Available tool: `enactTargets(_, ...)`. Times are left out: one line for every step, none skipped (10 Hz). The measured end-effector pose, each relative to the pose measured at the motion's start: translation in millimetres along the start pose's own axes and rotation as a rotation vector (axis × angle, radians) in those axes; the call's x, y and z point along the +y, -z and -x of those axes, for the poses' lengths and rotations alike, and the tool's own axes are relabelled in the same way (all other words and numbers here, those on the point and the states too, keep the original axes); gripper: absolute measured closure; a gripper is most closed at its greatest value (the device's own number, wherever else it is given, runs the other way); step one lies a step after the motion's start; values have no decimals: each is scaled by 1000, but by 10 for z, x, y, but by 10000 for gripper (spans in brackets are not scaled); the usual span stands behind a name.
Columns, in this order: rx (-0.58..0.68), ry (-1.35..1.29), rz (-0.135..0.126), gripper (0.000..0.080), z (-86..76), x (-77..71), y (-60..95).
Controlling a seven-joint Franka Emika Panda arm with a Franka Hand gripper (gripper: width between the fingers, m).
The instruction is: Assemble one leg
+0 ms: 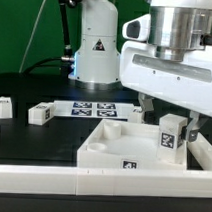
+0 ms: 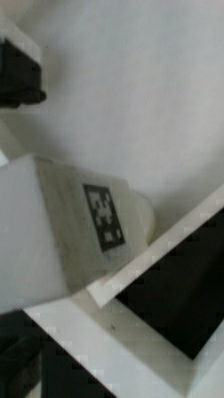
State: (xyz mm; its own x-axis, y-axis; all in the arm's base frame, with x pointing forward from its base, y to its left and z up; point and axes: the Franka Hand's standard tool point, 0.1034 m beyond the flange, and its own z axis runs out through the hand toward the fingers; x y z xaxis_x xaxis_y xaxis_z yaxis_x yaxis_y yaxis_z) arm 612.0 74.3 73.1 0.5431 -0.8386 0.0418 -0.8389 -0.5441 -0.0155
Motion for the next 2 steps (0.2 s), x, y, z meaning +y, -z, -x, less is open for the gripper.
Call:
enactTargets(0,0,0,150,0,0,0)
enactTargets(0,0,0,150,0,0,-1)
